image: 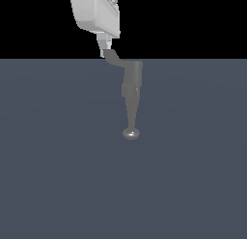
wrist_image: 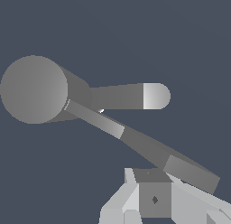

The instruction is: Turn on the faucet by rotating a designated handle.

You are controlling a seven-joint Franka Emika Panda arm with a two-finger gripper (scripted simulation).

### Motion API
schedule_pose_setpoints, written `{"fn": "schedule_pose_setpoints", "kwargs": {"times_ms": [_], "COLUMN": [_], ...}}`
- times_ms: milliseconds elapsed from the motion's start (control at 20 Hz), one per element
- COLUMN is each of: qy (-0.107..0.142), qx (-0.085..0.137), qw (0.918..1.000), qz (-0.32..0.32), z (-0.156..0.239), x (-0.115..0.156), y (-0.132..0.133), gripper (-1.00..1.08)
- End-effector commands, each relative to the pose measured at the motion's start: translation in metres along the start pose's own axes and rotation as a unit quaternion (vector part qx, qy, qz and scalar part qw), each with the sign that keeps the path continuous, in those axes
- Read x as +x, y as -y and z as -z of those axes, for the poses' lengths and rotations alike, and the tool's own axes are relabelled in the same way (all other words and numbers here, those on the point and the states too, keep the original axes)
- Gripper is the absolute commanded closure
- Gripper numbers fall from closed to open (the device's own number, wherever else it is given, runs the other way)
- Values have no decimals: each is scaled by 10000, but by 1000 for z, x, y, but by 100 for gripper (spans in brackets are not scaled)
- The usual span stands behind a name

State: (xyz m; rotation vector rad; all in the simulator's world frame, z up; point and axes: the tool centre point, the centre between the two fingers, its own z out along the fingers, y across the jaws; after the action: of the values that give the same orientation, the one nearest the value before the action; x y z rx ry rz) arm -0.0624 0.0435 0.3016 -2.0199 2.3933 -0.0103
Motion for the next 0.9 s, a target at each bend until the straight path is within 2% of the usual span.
{"fn": "schedule_pose_setpoints", "kwargs": {"times_ms": [0, 250, 350, 850], "qy": [-12, -16, 2, -10], "qx": [-45, -56, -10, -42], "qw": [10000, 10000, 10000, 10000], "qz": [-30, -27, 5, -17], "z": [-3, -3, 0, -2], "x": [10, 22, 16, 80], "y": [-8, -21, -17, -17], "gripper": [108, 108, 108, 108]}}
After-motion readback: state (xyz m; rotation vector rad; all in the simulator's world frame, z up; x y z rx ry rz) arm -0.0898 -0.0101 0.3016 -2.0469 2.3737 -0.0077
